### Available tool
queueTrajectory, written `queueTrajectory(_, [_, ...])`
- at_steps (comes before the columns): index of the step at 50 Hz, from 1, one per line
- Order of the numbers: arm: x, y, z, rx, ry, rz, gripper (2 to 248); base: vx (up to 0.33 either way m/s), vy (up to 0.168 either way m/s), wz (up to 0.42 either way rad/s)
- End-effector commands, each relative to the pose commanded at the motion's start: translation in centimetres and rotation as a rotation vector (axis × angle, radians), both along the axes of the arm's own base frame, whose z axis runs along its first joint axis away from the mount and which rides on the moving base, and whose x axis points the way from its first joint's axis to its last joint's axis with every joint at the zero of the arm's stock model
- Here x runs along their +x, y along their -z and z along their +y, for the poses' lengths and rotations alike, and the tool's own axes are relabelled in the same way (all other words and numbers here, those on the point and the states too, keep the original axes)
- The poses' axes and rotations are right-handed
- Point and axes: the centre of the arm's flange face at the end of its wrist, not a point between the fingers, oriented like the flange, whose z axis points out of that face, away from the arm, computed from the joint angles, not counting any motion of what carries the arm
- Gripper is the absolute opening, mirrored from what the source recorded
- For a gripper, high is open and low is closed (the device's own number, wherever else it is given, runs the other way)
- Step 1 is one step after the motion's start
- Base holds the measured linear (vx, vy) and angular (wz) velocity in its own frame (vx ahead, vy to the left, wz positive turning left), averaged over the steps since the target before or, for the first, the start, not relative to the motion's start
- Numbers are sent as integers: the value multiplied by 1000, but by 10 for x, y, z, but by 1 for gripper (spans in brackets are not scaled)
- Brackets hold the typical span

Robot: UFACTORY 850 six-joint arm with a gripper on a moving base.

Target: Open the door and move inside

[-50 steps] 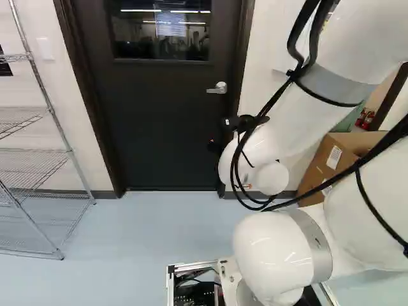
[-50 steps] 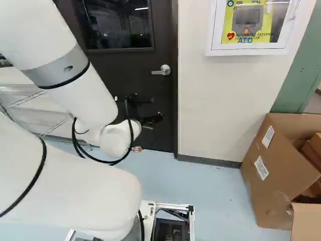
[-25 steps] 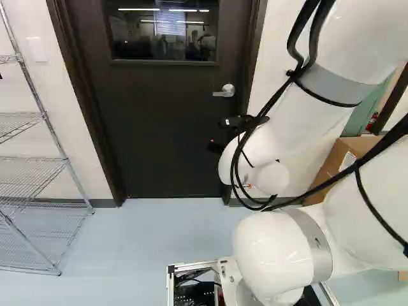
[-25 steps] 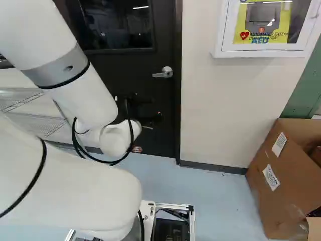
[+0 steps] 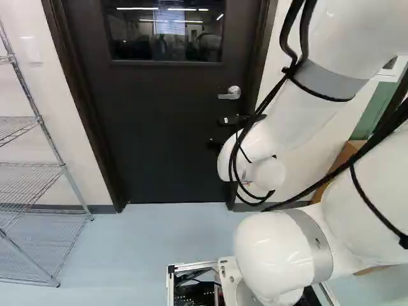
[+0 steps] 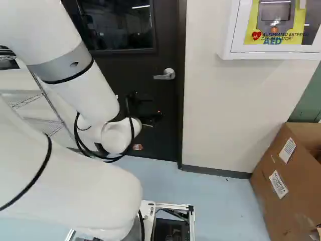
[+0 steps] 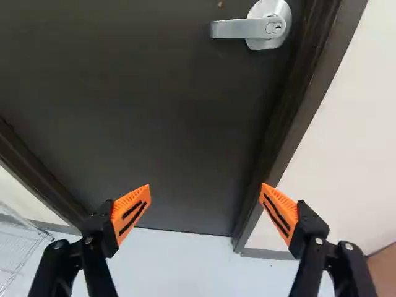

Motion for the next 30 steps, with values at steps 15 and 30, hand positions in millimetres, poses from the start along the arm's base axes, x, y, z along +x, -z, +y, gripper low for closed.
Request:
queueTrajectory(15, [26,-14,1,0,-3,-27,247,0,0,0])
queueTrajectory(30, [55,-31,4,1,-11,-61,247,0,0,0])
